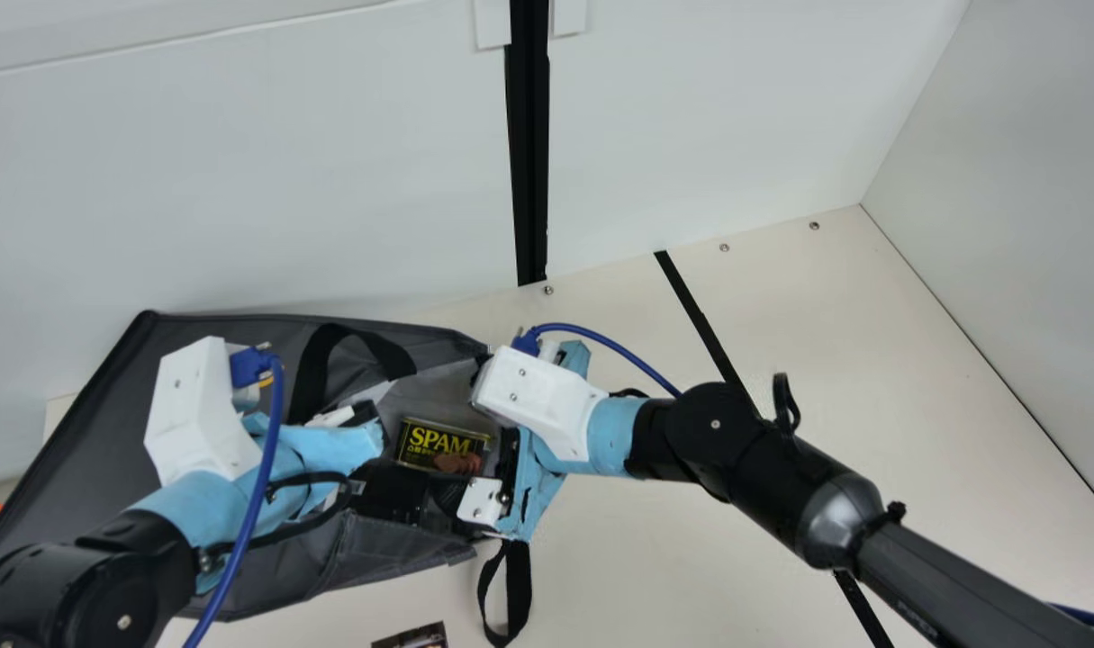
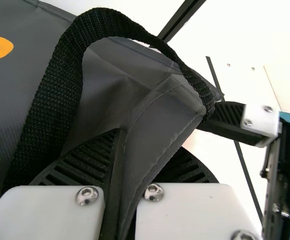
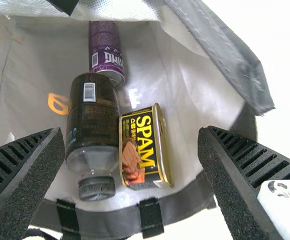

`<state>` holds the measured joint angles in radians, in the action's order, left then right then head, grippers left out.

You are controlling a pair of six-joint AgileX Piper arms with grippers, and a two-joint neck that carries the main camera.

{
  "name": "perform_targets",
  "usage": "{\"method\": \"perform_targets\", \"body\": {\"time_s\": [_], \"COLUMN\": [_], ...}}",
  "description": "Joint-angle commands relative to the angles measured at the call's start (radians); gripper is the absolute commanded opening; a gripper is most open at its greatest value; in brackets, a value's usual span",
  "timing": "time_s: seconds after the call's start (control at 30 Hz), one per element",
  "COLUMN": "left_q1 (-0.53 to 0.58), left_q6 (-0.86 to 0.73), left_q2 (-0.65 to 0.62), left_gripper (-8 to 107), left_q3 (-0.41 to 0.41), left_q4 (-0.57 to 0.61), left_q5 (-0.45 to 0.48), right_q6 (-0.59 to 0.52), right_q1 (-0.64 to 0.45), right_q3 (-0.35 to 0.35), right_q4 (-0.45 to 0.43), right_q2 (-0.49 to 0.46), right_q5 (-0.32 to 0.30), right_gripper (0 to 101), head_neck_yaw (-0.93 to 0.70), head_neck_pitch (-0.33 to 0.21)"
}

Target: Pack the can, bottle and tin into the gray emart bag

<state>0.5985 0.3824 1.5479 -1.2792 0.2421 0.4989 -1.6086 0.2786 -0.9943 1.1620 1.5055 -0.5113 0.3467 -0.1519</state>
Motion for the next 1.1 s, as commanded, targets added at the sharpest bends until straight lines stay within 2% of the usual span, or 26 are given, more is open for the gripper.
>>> {"method": "perform_targets", "body": {"time_s": [0.0,0.6,1.07], "left_q1": [0.0,0.0,0.0], "left_q6": [0.0,0.0,0.0], "left_q2": [0.0,0.0,0.0], "left_gripper": [10,10,10], "left_q3": [0.0,0.0,0.0], "left_q4": [0.0,0.0,0.0], "left_q5": [0.0,0.0,0.0], "right_q6": [0.014,0.153,0.271], "right_q1": [-0.002,-0.037,-0.103], "right_q3": [0.007,0.089,0.137], "right_q4": [-0.009,-0.129,-0.237], "right_q2": [-0.016,-0.178,-0.306], "right_q5": [0.004,0.017,-0.003], "right_gripper": [91,91,91], "head_neck_yaw": [0.002,0.002,0.002], "head_neck_pitch": [-0.023,-0.023,-0.023]}}
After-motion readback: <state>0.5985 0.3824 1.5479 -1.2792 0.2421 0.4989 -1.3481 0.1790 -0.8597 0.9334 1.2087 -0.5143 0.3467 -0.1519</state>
